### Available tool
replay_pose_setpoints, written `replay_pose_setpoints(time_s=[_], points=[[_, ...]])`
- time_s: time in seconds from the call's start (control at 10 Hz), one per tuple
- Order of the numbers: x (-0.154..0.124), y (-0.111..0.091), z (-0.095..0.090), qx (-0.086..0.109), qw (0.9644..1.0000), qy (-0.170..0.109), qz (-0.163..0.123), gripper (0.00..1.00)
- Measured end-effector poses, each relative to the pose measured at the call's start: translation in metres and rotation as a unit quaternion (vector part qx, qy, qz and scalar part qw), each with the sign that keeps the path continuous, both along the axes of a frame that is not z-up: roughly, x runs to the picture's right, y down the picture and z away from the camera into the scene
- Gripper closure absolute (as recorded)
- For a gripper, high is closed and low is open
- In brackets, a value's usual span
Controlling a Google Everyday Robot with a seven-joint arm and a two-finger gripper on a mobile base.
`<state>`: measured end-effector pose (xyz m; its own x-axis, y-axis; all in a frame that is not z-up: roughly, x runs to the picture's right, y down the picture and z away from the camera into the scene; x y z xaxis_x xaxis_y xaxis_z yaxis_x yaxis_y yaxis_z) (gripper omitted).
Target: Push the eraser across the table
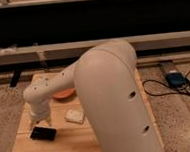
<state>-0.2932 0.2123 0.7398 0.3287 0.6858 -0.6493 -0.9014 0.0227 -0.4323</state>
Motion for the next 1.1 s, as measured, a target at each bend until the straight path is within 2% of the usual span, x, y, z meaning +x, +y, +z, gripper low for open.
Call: replay_pose_setpoints(time_s=[0.2,1.1], points=[[0.0242,0.0025,0.0112,0.007,0.999,0.033,-0.031,0.35],[0.0235,0.0037,0.0119,0.007,0.9988,0.035,-0.034,0.35]])
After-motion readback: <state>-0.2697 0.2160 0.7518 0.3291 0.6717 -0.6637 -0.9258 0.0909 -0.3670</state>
